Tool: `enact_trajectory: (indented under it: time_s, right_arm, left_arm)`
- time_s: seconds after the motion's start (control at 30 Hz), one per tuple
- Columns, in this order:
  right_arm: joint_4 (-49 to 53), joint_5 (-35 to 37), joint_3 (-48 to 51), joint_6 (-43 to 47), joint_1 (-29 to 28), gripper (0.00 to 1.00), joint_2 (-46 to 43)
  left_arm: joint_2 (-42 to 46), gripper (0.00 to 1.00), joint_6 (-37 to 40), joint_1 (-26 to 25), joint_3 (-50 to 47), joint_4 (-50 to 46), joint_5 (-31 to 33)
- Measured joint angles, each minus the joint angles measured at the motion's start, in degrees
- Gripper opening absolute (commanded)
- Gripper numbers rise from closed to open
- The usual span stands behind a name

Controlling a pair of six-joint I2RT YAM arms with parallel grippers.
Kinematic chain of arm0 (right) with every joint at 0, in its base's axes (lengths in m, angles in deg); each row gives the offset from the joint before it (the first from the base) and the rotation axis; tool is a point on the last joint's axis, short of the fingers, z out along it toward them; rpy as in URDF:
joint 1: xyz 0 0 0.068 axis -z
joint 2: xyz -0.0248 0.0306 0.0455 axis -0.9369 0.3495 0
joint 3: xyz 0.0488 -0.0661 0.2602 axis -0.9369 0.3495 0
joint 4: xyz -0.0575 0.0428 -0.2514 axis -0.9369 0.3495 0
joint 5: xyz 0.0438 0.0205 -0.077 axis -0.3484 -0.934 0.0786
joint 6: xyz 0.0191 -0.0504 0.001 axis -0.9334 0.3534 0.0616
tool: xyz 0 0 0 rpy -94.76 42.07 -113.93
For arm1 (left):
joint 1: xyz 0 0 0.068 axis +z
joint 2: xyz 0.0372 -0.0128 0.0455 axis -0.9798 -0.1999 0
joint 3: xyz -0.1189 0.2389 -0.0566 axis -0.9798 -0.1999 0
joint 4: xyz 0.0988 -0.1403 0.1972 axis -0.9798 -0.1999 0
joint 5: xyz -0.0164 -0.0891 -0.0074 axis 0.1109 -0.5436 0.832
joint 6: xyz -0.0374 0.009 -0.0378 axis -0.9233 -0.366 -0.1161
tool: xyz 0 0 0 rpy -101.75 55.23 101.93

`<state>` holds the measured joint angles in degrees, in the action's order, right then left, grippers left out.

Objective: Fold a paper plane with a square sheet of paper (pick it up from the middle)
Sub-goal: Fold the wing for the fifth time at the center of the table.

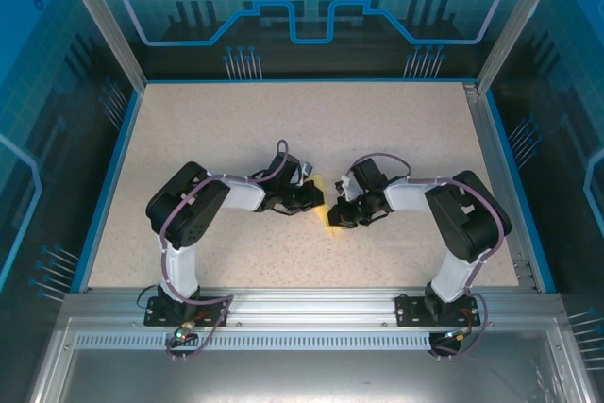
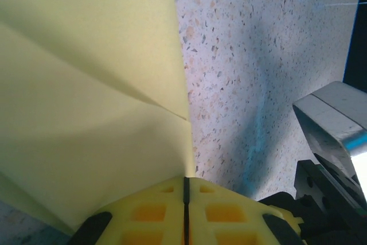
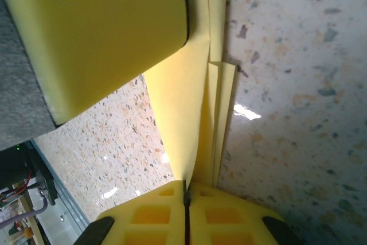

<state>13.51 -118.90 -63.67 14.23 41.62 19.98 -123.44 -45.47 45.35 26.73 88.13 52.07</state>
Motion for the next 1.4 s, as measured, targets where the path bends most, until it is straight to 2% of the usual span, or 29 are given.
enact_trajectory:
  time_s: [0.43,0.83,0.93,1.17,1.4]
  right_arm:
    - [3.21,-1.03,-0.04,0.55,0.20,0.16,-1.57]
    - [4.50,-2.54,-1.14,0.33,0.87,0.18,-1.79]
    - [4.48,-2.54,-1.14,0.28,1.09,0.17,-1.79]
    - [4.07,-3.67,-1.16,-0.52,1.75,0.05,-1.36]
    - [3.63,-4.46,-1.05,0.15,1.73,0.06,0.33]
  left_arm:
    - [0.00,0.09,0.02,0.00,0.04,-0.15,-0.02]
    - [0.00,0.09,0.04,0.00,0.07,-0.17,-0.20]
    - [0.00,0.09,0.04,0.00,0.07,-0.20,-0.42]
    - [-0.02,0.10,0.07,0.00,0.07,-0.17,-0.57]
    - [-0.02,0.09,0.07,0.00,0.07,-0.24,-0.59]
